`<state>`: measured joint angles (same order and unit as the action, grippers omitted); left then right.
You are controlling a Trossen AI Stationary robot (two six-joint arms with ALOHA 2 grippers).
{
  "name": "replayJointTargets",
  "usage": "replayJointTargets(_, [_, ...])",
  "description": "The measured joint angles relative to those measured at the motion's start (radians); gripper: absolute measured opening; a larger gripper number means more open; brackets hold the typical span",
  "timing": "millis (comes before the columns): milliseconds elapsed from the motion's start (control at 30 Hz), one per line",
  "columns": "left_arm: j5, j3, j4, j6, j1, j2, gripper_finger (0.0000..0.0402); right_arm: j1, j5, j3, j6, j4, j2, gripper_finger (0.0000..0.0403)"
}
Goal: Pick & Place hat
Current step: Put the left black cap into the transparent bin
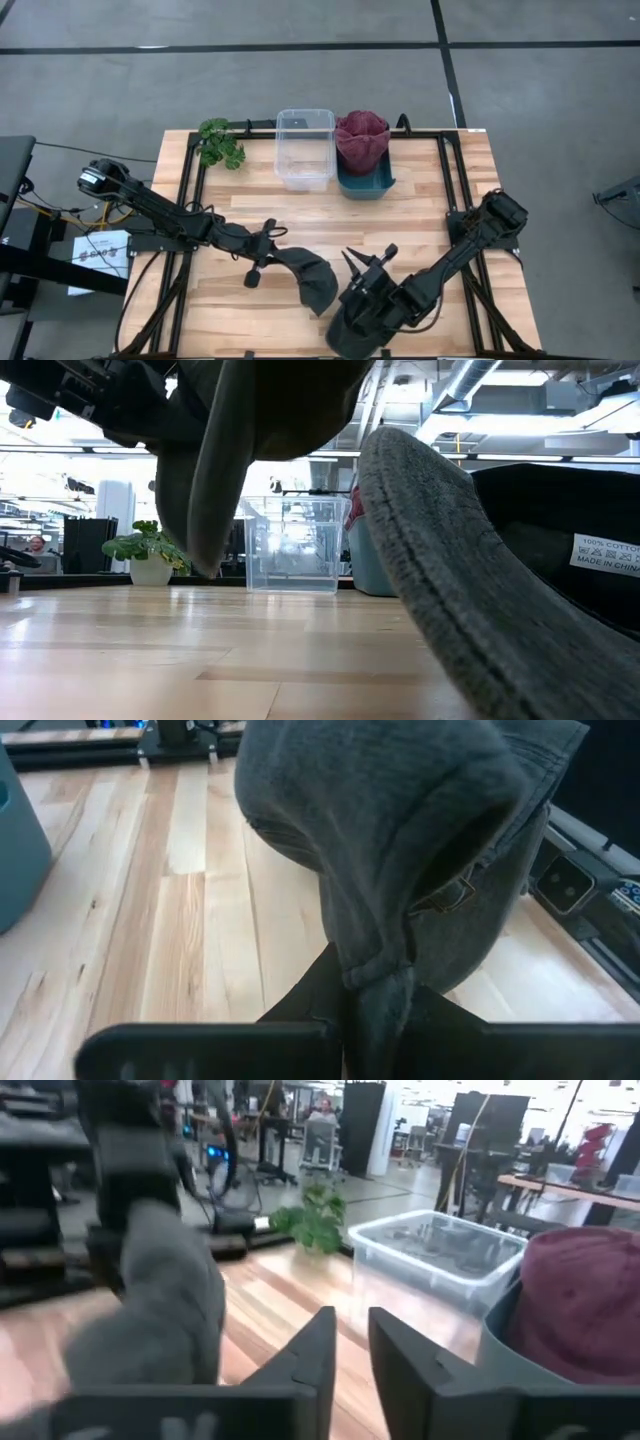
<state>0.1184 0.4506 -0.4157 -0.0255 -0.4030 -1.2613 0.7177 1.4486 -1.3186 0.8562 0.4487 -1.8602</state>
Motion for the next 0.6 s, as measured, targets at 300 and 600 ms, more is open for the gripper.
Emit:
replayJointTargets(300, [0.000,0.000,0.021,-0.008,0.000,0.000,0.0017,-0.039,-0.194,0.000,-0.301,-0.208,0.030,0.0136])
replayJointTargets(600, [0.000,0.000,0.024,-0.009,0.000,0.000,0.0017,-0.121,-0.390,0.000,-0.543,-0.391,0.030,0.0223])
